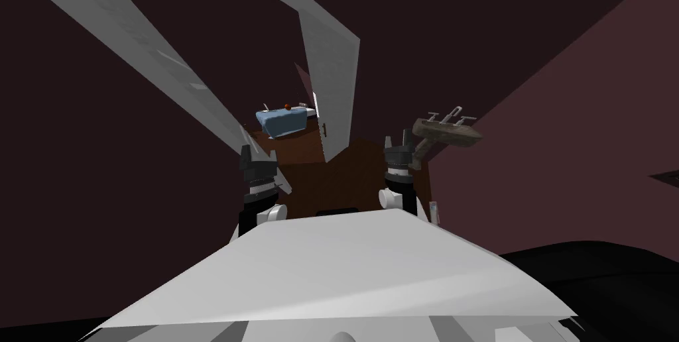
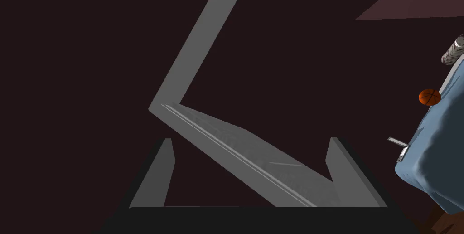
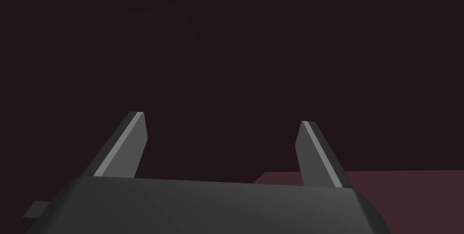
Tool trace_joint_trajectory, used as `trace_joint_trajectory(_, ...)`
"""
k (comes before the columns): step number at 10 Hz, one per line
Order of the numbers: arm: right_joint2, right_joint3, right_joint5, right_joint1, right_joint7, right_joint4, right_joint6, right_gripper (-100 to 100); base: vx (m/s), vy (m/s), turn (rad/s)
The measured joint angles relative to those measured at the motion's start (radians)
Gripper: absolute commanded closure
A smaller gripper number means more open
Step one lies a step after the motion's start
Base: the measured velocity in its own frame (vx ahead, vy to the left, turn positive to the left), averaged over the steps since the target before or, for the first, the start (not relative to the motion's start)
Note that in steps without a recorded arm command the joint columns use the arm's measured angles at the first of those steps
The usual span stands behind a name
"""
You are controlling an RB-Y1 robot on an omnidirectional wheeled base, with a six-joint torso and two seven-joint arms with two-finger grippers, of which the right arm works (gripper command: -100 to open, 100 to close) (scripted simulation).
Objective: Push the door open
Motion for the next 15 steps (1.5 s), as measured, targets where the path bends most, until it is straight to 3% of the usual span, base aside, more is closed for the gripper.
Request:
trace_joint_trajectory(6,-0.045,0.021,-0.036,-0.04,-0.08,0.113,-0.023,-100,0.127,-0.047,0.092)
trace_joint_trajectory(11,-0.068,0.034,-0.063,-0.089,-0.141,0.22,-0.041,-100,0.098,-0.024,0.091)
trace_joint_trajectory(15,-0.083,0.049,-0.085,-0.113,-0.191,0.294,-0.061,-100,0.089,-0.031,0.077)
